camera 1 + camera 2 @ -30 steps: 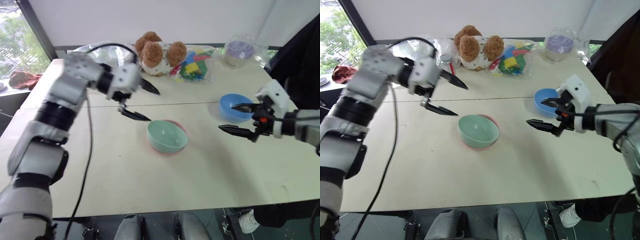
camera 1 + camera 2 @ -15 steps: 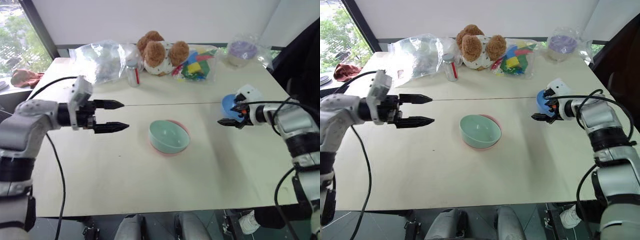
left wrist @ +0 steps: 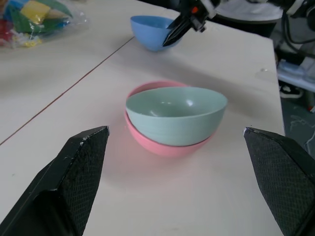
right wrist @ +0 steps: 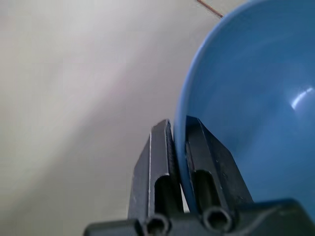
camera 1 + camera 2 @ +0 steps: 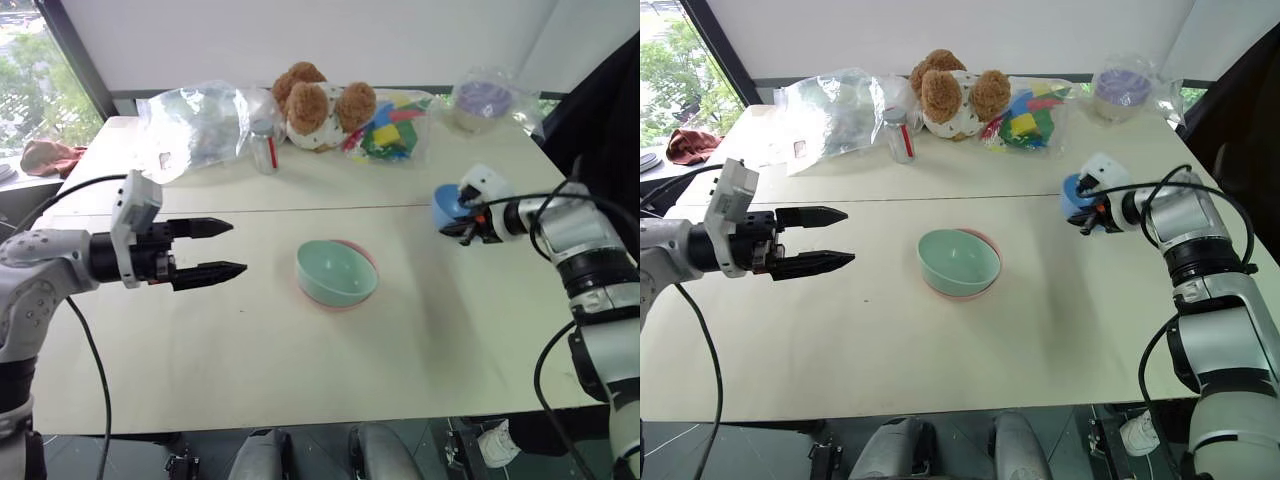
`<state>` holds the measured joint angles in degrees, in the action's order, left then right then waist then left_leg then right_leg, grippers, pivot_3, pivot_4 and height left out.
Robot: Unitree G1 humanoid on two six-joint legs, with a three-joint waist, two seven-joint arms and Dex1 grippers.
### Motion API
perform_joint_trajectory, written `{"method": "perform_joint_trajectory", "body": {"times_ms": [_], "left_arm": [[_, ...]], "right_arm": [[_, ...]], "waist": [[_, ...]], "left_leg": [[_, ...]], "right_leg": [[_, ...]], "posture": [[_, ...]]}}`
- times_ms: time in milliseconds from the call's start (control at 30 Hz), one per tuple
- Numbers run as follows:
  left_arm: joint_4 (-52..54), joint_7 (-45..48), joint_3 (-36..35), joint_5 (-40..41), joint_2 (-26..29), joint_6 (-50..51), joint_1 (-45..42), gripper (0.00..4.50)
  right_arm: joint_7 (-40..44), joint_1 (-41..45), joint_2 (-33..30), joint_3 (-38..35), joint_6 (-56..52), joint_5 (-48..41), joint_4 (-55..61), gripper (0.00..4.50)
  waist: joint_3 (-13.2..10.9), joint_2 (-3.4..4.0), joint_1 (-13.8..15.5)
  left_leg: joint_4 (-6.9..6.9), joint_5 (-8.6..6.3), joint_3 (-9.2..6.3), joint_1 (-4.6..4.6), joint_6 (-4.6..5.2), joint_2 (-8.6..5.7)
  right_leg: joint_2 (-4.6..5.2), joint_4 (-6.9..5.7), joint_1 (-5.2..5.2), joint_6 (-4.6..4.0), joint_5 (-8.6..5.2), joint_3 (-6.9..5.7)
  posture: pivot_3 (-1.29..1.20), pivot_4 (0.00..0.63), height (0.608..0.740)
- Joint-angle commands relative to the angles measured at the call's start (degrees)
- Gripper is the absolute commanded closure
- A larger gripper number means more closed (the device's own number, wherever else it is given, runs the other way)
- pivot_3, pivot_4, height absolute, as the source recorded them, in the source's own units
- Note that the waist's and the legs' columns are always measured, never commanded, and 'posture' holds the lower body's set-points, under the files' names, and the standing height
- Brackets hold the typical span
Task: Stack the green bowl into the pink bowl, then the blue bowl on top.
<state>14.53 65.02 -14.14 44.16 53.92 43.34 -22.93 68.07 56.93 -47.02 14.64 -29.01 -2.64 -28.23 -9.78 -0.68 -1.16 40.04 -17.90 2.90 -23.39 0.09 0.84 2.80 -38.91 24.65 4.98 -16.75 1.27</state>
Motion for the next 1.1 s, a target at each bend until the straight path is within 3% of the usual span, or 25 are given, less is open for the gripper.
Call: {"method": "perform_joint_trajectory", "body": {"times_ms": [33, 133, 267, 733, 833, 1033, 1067, 1100], "left_arm": [[-1.02, 0.81, 0.24, -0.90, 0.87, -1.58, -1.88, 0.00], [-2.71, 1.60, 1.72, -1.86, 0.66, -2.51, -3.60, 0.00], [-4.02, 2.40, 3.36, -2.95, 0.31, -3.35, -5.34, 0.00], [2.03, -0.42, -1.44, -0.64, 1.73, -1.04, 0.69, 0.00], [3.69, -1.02, -2.38, -0.25, 2.31, -0.41, 2.66, 0.00], [6.41, -2.49, -3.71, 1.95, 2.18, 0.94, 4.61, 0.00], [6.42, -2.78, -3.67, 2.15, 2.11, 1.04, 4.33, 0.00], [6.38, -3.10, -3.62, 2.51, 1.96, 1.27, 3.92, 0.00]], "right_arm": [[10.93, -0.92, -3.25, -3.56, -7.57, -11.00, 22.60, 4.48], [18.03, -4.40, -5.97, -3.69, -9.17, -17.74, 35.10, 4.48], [19.17, -5.07, -4.12, -1.90, -9.58, -20.06, 39.65, 4.48], [19.01, -3.45, 5.80, 6.05, -3.15, -15.55, 31.42, 4.48], [19.58, -3.28, 6.61, 6.56, -2.97, -15.65, 30.76, 3.43], [19.95, -2.18, 6.69, 5.69, -3.88, -16.20, 32.59, 0.36], [19.58, -1.73, 6.08, 4.75, -3.90, -16.16, 33.01, 0.03], [19.40, -1.33, 5.10, 3.45, -4.39, -16.58, 33.71, 0.03]], "waist": [[0.00, 0.01, 0.14], [0.03, -0.05, 0.53], [0.02, -0.06, 0.44], [0.04, -0.11, 0.18], [0.04, -0.11, 0.26], [0.04, -0.11, 0.25], [0.04, -0.11, 0.25], [0.04, -0.11, 0.23]], "left_leg": [[-0.02, 0.00, -0.01, 0.01, 0.00, 0.02], [-0.04, -0.02, -0.19, 0.02, 0.02, 0.04], [0.11, -0.03, -0.12, 0.02, 0.05, -0.10], [0.06, -0.01, -0.09, 0.04, 0.01, -0.02], [0.06, -0.01, -0.09, 0.04, 0.02, -0.03], [0.06, -0.01, -0.11, 0.05, 0.01, -0.02], [0.06, -0.01, -0.11, 0.05, 0.01, -0.03], [0.06, -0.01, -0.11, 0.05, 0.01, -0.03]], "right_leg": [[-0.02, -0.07, 0.03, 0.00, 0.00, -0.01], [-0.03, -0.05, -0.01, -0.01, 0.00, -0.19], [0.13, 0.12, -0.19, -0.01, 0.00, -0.19], [0.09, -0.04, -0.06, -0.04, 0.01, -0.15], [0.12, -0.03, -0.06, -0.04, 0.01, -0.16], [0.13, -0.03, -0.07, -0.04, 0.01, -0.17], [0.14, -0.03, -0.07, -0.04, 0.01, -0.18], [0.14, -0.03, -0.07, -0.04, 0.01, -0.17]], "posture": [[0.00, 0.150, 0.740], [0.00, 0.150, 0.740], [0.00, 0.150, 0.740], [0.00, 0.150, 0.740], [0.00, 0.150, 0.740], [0.00, 0.150, 0.740], [0.00, 0.150, 0.740], [0.00, 0.150, 0.740]]}}
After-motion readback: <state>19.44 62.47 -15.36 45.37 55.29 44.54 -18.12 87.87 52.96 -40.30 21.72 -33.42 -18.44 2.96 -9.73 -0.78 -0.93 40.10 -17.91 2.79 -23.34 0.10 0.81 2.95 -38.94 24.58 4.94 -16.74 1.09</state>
